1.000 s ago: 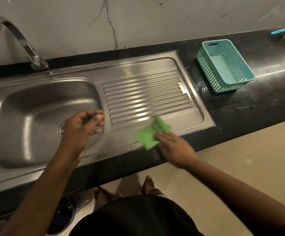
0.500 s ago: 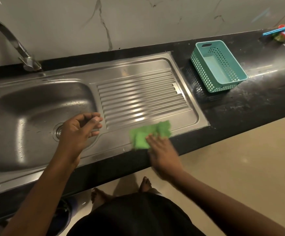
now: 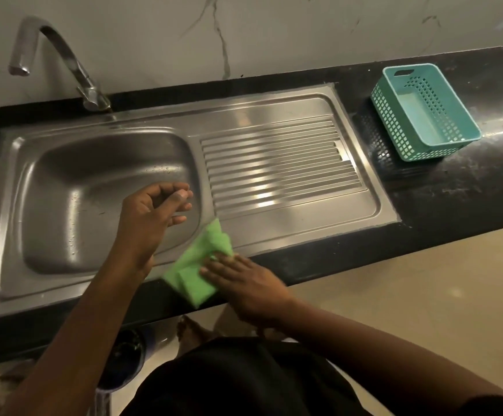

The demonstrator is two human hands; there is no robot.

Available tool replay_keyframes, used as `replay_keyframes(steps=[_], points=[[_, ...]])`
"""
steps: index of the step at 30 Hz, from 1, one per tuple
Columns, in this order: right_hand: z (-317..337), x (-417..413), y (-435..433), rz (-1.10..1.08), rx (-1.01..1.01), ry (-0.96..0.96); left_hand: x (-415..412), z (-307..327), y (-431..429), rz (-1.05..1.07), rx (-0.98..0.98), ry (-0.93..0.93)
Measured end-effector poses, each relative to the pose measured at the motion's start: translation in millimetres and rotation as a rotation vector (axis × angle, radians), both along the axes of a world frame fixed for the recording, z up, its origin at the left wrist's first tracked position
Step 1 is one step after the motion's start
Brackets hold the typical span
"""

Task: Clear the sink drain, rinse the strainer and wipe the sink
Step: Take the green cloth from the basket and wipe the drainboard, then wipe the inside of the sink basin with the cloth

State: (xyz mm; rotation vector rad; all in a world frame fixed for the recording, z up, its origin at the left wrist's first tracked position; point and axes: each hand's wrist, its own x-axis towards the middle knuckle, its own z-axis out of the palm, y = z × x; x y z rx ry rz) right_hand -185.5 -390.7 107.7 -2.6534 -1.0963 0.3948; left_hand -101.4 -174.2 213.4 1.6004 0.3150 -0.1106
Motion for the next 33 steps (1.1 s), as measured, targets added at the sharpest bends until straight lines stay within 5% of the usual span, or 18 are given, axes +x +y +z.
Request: replay_keyframes(steps=[8, 14, 18, 23, 33], points=[[26, 47, -190, -0.419, -0.254, -0.163, -26, -6, 20, 0.096, 0.006, -0.011], [50, 66, -246, -0.665, -0.017, -0.152, -53, -13, 22, 0.186, 0.003, 0.012], [46, 62, -224, -0.528, 0.114, -0.053, -68, -14, 25, 0.249, -0.005, 0.029], [21, 44, -139, -0.235, -0.051, 0.076, -81, -15, 43, 0.305, -0.03, 0.019], [4, -15, 81, -0.222, -0.119, 0.086, -111, -16, 118, 0.435, -0.041, 0.024]])
